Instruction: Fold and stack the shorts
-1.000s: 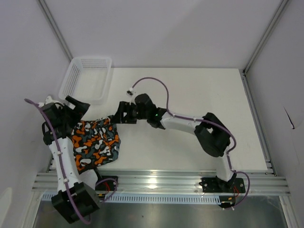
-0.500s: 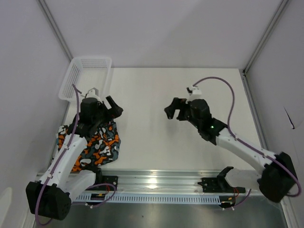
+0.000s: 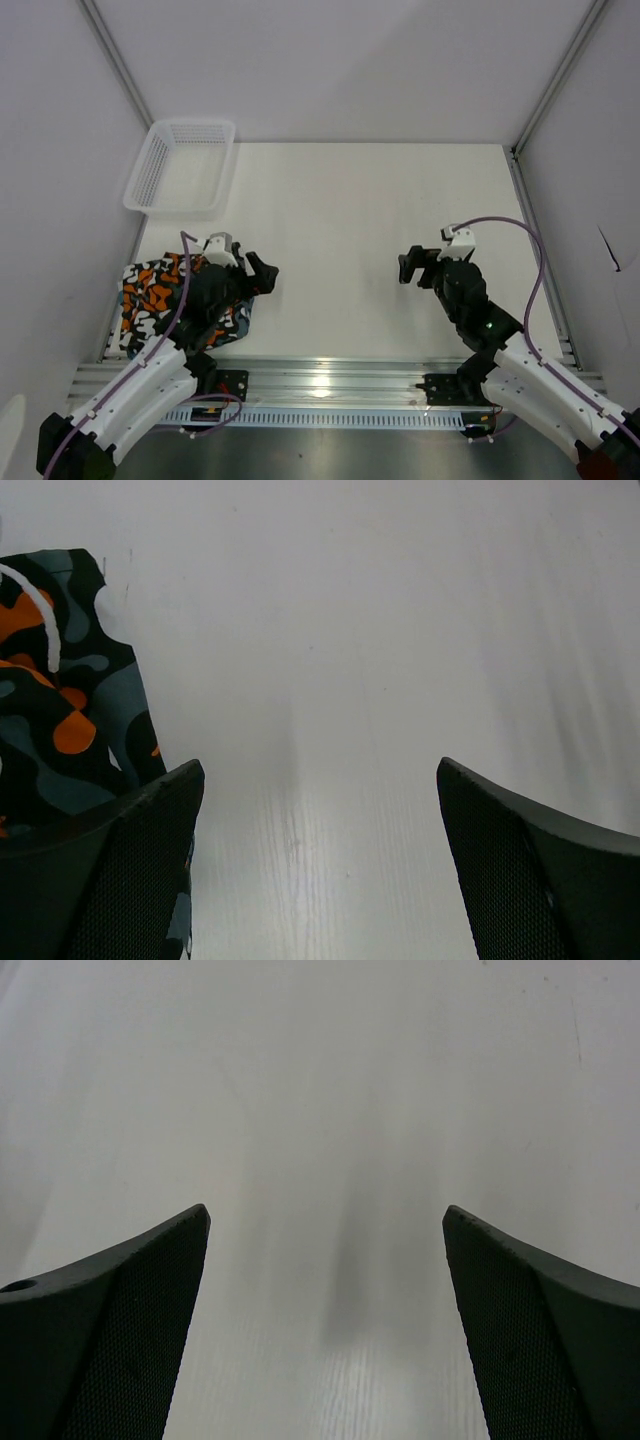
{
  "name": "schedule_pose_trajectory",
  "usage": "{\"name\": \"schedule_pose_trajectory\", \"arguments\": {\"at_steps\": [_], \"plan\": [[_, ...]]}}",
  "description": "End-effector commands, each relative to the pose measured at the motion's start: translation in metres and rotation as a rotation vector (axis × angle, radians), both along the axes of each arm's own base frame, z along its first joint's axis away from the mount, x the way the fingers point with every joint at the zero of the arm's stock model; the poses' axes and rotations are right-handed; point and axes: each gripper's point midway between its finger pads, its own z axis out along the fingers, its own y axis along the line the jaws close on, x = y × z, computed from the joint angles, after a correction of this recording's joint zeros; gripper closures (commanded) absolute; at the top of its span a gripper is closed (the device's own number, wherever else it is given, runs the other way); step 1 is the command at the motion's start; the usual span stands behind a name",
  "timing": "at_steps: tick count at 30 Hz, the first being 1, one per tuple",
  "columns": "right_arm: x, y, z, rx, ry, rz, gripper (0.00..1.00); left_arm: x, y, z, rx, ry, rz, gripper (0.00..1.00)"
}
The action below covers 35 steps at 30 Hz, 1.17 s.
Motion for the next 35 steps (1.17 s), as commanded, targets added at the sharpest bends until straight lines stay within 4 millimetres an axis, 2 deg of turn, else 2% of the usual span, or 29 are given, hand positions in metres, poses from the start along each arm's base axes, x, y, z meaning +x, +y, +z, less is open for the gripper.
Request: {"name": "schedule_pose_trajectory", "arguments": {"at_steps": [1,2,3,4,6,7,8,12,16,35], "plan": [[-0.005,-0.014,0.005,0.008,-0.086,-0.030,0.01,0.004,-0.003,0.020,0.000,-0.164,-0.006,0.01],[-0.005,-0.013,0.007,0.024,-0.114,-0.025,0.01,0.000,-0.003,0.023,-0.015,-0.190,-0.016,0.01],[-0.007,-0.015,-0.006,0.013,-0.101,-0.022,0.01,0.001,-0.005,0.031,-0.033,-0.229,-0.026,0.01],[-0.009,-0.014,-0.005,0.027,-0.116,-0.017,0.00,-0.001,-0.007,0.029,-0.026,-0.249,-0.051,0.01],[-0.010,-0.018,-0.005,0.026,-0.117,-0.029,0.01,-0.003,-0.009,0.039,-0.021,-0.304,-0.078,0.01],[-0.009,-0.021,-0.007,0.028,-0.116,-0.050,0.01,-0.007,-0.015,0.038,-0.021,-0.316,-0.126,0.01],[-0.009,-0.023,-0.007,0.033,-0.120,-0.059,0.01,-0.007,-0.020,0.046,-0.030,-0.353,-0.153,0.01],[-0.008,-0.027,-0.009,0.030,-0.113,-0.085,0.01,-0.007,-0.030,0.047,-0.021,-0.364,-0.215,0.01],[-0.008,-0.026,-0.009,0.030,-0.110,-0.083,0.00,-0.007,-0.039,0.039,-0.013,-0.330,-0.263,0.01],[-0.008,-0.025,-0.012,0.031,-0.092,-0.085,0.01,-0.010,-0.035,0.043,-0.026,-0.347,-0.246,0.01]]}}
